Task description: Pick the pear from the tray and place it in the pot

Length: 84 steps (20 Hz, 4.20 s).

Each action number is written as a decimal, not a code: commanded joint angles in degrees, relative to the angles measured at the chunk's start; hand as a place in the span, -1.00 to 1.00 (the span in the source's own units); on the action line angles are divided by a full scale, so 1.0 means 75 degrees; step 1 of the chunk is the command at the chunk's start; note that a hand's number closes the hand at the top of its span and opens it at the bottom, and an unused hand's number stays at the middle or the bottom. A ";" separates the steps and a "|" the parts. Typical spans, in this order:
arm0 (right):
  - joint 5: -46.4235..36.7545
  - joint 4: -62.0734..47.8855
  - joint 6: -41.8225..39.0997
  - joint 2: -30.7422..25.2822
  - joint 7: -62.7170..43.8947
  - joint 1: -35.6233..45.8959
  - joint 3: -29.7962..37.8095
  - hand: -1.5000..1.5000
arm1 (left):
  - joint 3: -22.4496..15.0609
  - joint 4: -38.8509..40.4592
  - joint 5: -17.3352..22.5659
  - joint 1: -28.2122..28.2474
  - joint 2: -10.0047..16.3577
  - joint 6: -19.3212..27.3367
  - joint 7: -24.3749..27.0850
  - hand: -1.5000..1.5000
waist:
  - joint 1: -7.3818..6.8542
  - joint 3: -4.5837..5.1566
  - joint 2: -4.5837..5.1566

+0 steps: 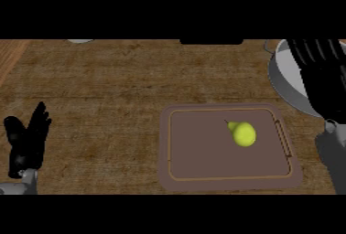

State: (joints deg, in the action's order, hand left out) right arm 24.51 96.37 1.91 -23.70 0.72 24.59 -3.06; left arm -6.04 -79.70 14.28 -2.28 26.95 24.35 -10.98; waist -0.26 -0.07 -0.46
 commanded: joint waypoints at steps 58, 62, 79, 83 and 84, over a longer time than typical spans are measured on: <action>-0.5777 -0.6853 -0.6420 -0.0965 0.5116 0.4459 -0.7735 -1.00 | 0.0250 -0.1441 0.0211 -0.1325 -0.0631 -0.1074 0.0321 0.00 | -0.0158 0.0011 0.0118; -0.5942 -0.6942 -0.6057 -0.0700 0.5120 0.4234 -0.7973 -1.00 | 0.0211 -0.1441 0.0076 -0.1232 -0.0807 -0.0982 0.0395 0.00 | -0.0094 0.0011 0.0096; -0.6740 -0.8201 -0.4513 -0.0198 0.6899 0.4176 -0.8706 1.00 | 0.0661 -0.1796 0.0116 -0.1407 -0.0470 -0.1324 -0.0080 0.00 | -0.0166 0.0005 0.0120; -0.6824 -0.8636 -0.4136 0.0062 0.7010 0.4038 -0.8822 1.00 | 0.0194 -0.1778 -0.0283 -0.1305 -0.1031 -0.0926 0.0088 0.00 | -0.0193 0.0003 0.0142; -0.6845 -0.8506 -0.4041 -0.0135 0.7163 0.3922 -0.8873 1.00 | 0.0259 -0.1601 -0.0229 -0.1166 -0.1088 -0.0995 0.0289 0.00 | -0.0132 0.0008 0.0130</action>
State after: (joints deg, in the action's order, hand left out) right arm -26.08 34.14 -23.48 -25.69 46.34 56.97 -67.71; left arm -3.51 -92.32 13.36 -12.00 20.22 16.36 -10.08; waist -1.55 0.61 -0.52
